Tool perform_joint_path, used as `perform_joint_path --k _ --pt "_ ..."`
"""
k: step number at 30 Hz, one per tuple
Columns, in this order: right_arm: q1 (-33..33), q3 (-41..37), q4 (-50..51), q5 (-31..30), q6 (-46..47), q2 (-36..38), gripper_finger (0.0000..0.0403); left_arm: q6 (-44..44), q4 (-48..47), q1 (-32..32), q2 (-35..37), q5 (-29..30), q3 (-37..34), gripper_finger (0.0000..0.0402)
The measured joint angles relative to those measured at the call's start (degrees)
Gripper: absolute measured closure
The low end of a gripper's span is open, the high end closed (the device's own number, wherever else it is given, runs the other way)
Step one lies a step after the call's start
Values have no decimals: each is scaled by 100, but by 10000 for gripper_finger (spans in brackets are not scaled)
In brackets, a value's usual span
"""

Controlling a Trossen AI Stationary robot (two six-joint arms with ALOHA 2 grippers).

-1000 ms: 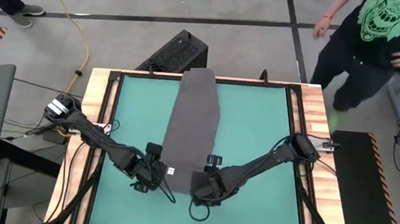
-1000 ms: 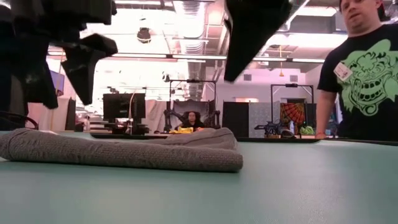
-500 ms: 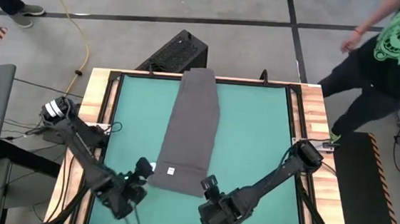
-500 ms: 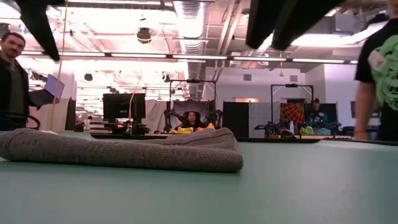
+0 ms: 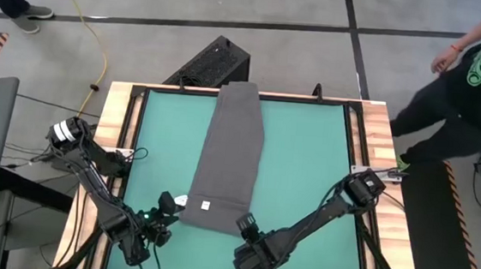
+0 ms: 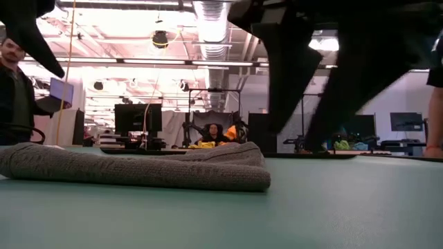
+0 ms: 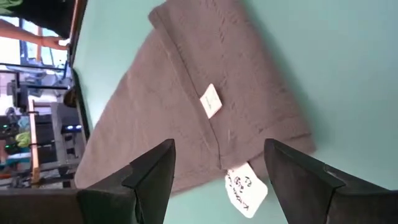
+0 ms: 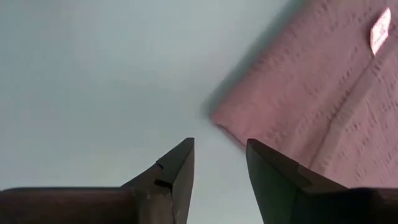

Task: Roll towel into tight, uniform cylinder
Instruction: Roll the gray towel

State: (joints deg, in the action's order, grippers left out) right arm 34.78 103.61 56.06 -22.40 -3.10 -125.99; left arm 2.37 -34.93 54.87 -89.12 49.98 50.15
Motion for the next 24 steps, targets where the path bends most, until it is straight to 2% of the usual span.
perform_joint_path --k 3,8,12,15,20,22,24 --pt "-65 0 67 -25 -7 33 240 -2 -4 1 0 -306 0 167" --pt "-237 0 156 280 115 26 249 -61 31 -117 0 -1351 0 167" --pt "-315 0 237 430 108 24 254 35 -22 -249 0 -1654 0 167" --pt "-297 0 293 418 -128 24 260 399 -34 -294 0 -1280 3 170" --pt "-202 0 552 173 -433 24 275 -389 -53 -1 0 -184 -7 187" --pt "-172 0 575 169 -477 24 279 -390 176 117 0 295 -167 193" --pt "-171 -80 434 146 -597 25 280 -244 498 216 0 532 -466 198"
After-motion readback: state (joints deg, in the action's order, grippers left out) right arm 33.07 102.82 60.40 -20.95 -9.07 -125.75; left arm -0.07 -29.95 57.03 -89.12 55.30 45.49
